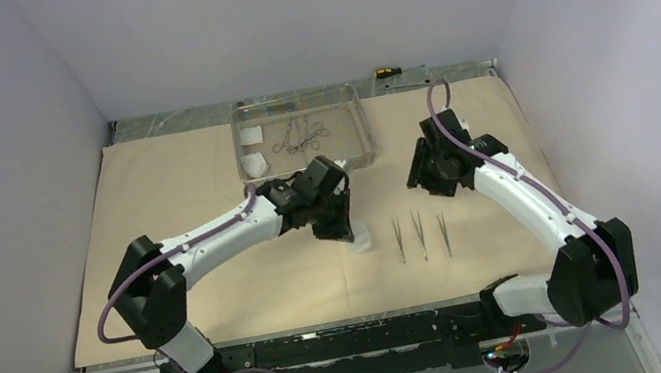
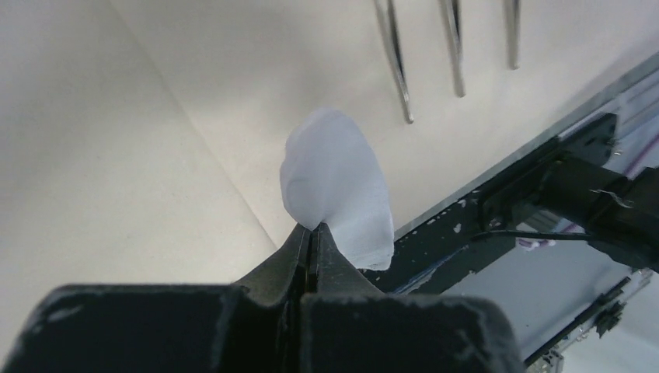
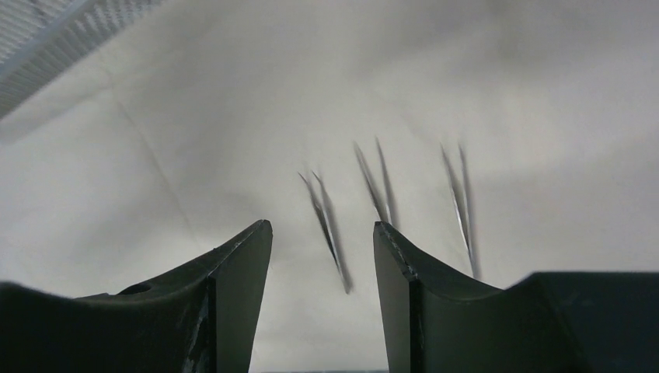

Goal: Open and lay out the surgical kit
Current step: Place the medical item in the surgical kit, then pick up the medical item from the container.

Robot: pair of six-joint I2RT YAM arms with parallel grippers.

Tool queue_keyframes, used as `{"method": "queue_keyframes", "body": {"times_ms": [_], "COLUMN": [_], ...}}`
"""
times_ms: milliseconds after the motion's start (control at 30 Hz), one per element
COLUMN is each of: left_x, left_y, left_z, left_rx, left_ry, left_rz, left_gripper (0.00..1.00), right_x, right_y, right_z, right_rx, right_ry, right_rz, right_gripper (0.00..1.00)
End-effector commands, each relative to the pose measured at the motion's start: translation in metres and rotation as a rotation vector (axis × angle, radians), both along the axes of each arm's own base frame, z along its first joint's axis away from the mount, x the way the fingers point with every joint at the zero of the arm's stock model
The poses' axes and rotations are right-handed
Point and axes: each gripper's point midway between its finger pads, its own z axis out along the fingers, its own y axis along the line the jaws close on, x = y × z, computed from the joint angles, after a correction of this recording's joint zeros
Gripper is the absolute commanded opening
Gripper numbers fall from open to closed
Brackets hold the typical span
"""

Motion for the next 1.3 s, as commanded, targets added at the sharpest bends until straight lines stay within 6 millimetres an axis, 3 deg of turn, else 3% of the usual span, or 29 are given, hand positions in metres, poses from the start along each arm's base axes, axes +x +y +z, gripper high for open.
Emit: {"method": "queue_keyframes", "body": {"times_ms": [0, 333, 500, 633, 733, 967, 1133, 1267], "left_x": [0.002, -0.005, -0.005, -0.008, -0.004, 0.025, 0.084, 0.155], "left_y": [-0.010, -0.035, -0.030, -0.025, -0.019, -0.005, 0.024, 0.066], "left_z": [-0.005, -0.056, -0.085, -0.084, -0.073, -0.011, 0.040, 0.069], "left_rx": [-0.035, 0.019, 0.113, 0.142, 0.177, 0.164, 0.145, 0.160], "left_ry": [-0.056, -0.026, 0.003, 0.014, -0.011, -0.148, -0.265, -0.353], "left_rz": [0.100, 0.068, 0.085, 0.075, 0.080, 0.087, 0.147, 0.255], "left_gripper": [0.00, 0.00, 0.01, 0.25, 0.40, 0.63, 0.73, 0.75], "right_x": [-0.024, -0.040, -0.036, -0.032, -0.029, -0.019, -0.005, 0.008], "right_y": [-0.015, -0.017, -0.015, -0.016, -0.018, -0.020, -0.017, -0.015], "right_z": [0.000, -0.005, -0.003, -0.002, 0.006, 0.026, 0.035, 0.039], "right_rx": [-0.013, 0.016, 0.023, 0.018, 0.017, 0.016, 0.015, 0.005], "right_ry": [0.006, -0.001, -0.010, -0.013, -0.036, -0.097, -0.137, -0.162], "right_rz": [-0.065, -0.083, -0.088, -0.093, -0.113, -0.129, -0.117, -0.104], "right_gripper": [0.55, 0.56, 0.56, 0.56, 0.56, 0.56, 0.56, 0.56]}}
